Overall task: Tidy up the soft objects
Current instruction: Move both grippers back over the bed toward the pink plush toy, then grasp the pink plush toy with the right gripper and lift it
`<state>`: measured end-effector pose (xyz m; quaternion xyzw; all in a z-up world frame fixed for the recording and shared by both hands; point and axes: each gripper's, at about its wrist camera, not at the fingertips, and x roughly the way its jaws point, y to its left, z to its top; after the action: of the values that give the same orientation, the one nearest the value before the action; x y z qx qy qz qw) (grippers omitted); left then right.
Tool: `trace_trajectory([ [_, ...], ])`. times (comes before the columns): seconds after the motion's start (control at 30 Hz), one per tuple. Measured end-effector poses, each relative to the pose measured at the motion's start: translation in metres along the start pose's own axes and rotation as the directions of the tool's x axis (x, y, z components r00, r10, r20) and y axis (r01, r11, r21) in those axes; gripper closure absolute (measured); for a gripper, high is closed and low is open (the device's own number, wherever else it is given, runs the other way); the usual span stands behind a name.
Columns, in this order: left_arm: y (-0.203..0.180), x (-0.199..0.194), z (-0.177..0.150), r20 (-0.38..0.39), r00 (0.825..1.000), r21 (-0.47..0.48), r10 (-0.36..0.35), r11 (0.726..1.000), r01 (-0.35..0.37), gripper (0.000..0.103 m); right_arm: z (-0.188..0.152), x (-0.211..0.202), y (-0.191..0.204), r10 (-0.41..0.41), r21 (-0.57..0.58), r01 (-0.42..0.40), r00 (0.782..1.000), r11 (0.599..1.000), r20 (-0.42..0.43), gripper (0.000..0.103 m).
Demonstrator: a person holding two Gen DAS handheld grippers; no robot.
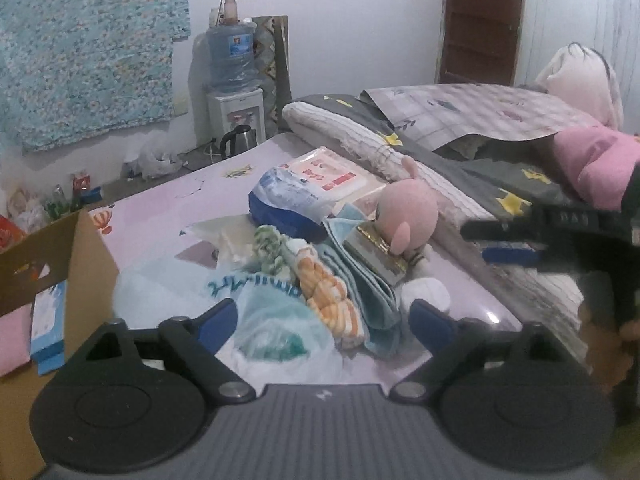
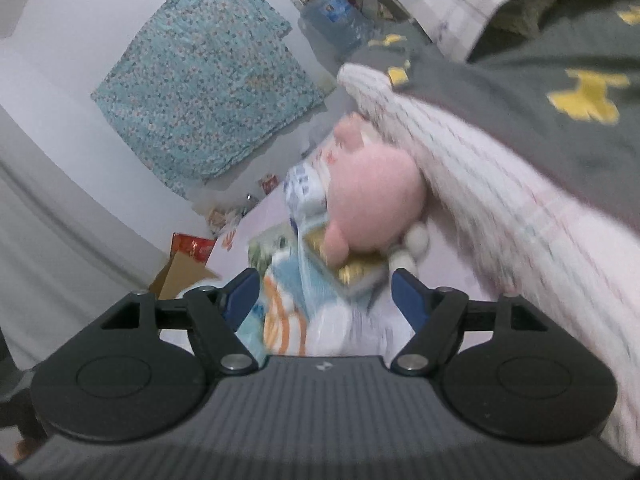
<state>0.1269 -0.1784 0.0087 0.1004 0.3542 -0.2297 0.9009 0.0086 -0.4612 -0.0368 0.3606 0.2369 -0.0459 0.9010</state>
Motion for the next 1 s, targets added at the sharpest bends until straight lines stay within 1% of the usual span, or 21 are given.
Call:
trace_trajectory([
  [0.07,-0.004,0.014,0.004,-0.002,1.000,0.011,0.005,1.000,-0.005,0.021,0.012,0.015,0.002,-0.014,-0.007,0.014,1.000,1.000,0.026,0.020],
  [0.1,-0.006,0.022,0.005,-0.006,1.000,0.018,0.009,1.000,-0.009,0.023,0.015,0.022,0.003,-0.020,-0.007,0.020,0.999,1.000,0.034,0.020],
  [0.17,-0.008,0.036,0.007,-0.018,1.000,0.030,0.015,0.999,-0.015,0.036,0.025,0.041,0.005,-0.044,-0.013,0.045,0.998,0.999,0.045,0.019],
  [0.27,-0.007,0.054,0.006,-0.054,0.998,0.023,0.015,1.000,-0.014,0.047,0.033,0.070,0.005,-0.091,-0.033,0.092,0.995,0.995,0.039,0.019],
  [0.33,-0.003,0.062,0.005,-0.066,0.998,0.002,0.005,1.000,-0.005,0.049,0.035,0.087,0.005,-0.133,-0.054,0.135,0.990,0.989,0.037,0.017],
  [0.4,0.001,0.065,0.004,-0.071,0.997,-0.012,0.000,1.000,0.000,0.050,0.036,0.099,0.006,-0.178,-0.094,0.181,0.983,0.979,0.040,0.017],
  [0.5,0.002,0.066,0.002,-0.072,0.997,-0.018,-0.009,1.000,0.008,0.050,0.037,0.107,0.003,-0.214,-0.104,0.217,0.976,0.970,0.040,0.026],
  [0.53,0.002,0.066,0.001,-0.071,0.997,-0.017,-0.013,1.000,0.011,0.050,0.037,0.107,0.002,-0.226,-0.111,0.229,0.973,0.967,0.043,0.036],
  [0.67,0.003,0.061,-0.001,-0.066,0.998,-0.029,-0.024,0.999,0.022,0.050,0.041,0.104,-0.009,-0.200,-0.079,0.203,0.979,0.976,0.037,0.043],
  [0.73,0.003,0.056,-0.003,-0.056,0.998,-0.044,-0.035,0.998,0.032,0.050,0.041,0.099,-0.012,-0.178,-0.061,0.180,0.983,0.982,0.040,0.045],
  [0.87,0.003,0.043,-0.008,-0.034,0.998,-0.065,-0.056,0.996,0.054,0.050,0.047,0.086,-0.023,-0.093,0.015,0.092,0.994,0.996,0.056,0.046],
  [1.0,-0.002,0.029,-0.010,-0.022,0.996,-0.057,-0.081,0.995,0.080,0.050,0.049,0.060,-0.031,-0.028,0.079,0.021,0.996,0.997,0.086,0.046],
])
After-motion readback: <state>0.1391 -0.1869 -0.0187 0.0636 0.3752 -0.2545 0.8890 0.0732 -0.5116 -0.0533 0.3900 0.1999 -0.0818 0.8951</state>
